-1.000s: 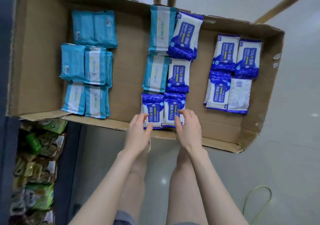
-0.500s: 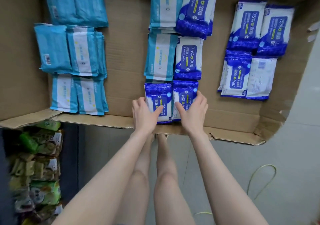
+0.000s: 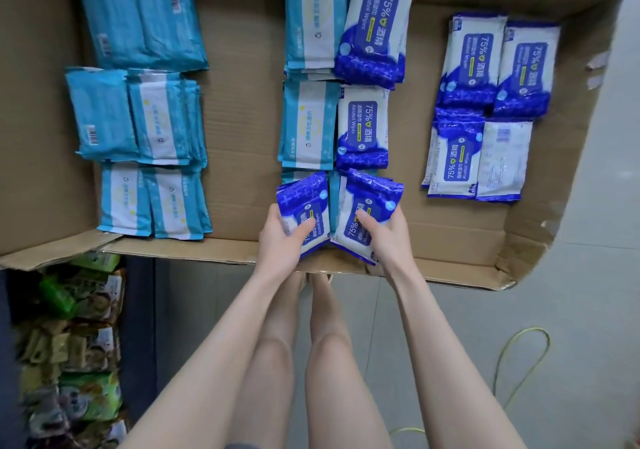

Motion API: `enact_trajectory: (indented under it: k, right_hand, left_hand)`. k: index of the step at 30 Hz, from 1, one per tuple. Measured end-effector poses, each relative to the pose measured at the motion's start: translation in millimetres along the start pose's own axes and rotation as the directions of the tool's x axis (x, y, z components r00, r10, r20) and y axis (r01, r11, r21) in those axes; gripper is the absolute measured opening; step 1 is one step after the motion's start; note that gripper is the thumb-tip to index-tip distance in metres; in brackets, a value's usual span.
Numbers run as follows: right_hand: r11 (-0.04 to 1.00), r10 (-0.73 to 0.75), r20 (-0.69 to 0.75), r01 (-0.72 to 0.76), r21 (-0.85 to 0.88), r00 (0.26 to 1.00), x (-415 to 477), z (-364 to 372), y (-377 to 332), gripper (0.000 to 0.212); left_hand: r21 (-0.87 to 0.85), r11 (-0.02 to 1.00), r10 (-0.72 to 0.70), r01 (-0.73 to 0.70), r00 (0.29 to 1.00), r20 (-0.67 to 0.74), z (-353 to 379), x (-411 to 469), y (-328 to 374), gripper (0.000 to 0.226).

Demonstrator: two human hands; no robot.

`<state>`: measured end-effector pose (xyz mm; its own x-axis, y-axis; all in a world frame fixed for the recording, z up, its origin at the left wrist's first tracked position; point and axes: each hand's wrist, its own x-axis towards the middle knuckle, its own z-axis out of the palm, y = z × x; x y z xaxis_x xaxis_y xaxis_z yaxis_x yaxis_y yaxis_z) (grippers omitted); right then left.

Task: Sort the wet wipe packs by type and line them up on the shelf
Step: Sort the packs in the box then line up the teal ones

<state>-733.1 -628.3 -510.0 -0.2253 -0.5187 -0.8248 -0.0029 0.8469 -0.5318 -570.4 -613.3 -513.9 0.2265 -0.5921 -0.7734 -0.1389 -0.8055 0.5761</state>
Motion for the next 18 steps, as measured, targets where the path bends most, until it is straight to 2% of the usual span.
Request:
enact_trajectory:
  k: [3,5,8,11,14,18]
  right_hand:
    - [0.996,-0.017,0.086,0.01,0.086,0.996,-16.5,-18.0,-8.1,0.022]
    - [0.994,-0.035,0.084,0.026,0.105,0.996,-23.0,-33.4,-9.8,0.024]
    - [0.988,-0.029,0.05,0.021,0.152,0.998,-29.0,-57.8,-11.5,0.034]
    - [0.987,-0.02,0.014,0.017,0.161,1.0,-28.6,-86.6,-12.1,0.035]
    - [0.986,0.02,-0.043,-0.013,0.168,0.999,-16.1,-121.0,-7.7,0.033]
    - [0.998,-0.053,-0.081,0.056,0.03,0.995,6.8,-166.9,2.9,0.031]
  left_hand:
    - [-0.125,0.992,0.024,-0.013,0.996,0.088,-2.3,-13.6,11.1,0.033]
    - [-0.164,0.986,0.062,-0.042,0.991,0.121,3.6,-22.3,19.7,0.034]
    - [-0.207,0.978,0.045,-0.005,0.981,0.191,26.8,-32.6,29.0,0.033]
    - [-0.157,0.987,0.015,0.029,0.961,0.275,63.7,-35.3,31.4,0.026]
    - [-0.112,0.992,-0.018,0.053,0.956,0.292,106.2,-34.2,31.8,0.017]
    - [-0.075,0.997,0.0,0.019,0.967,0.253,164.6,-39.5,30.4,0.019]
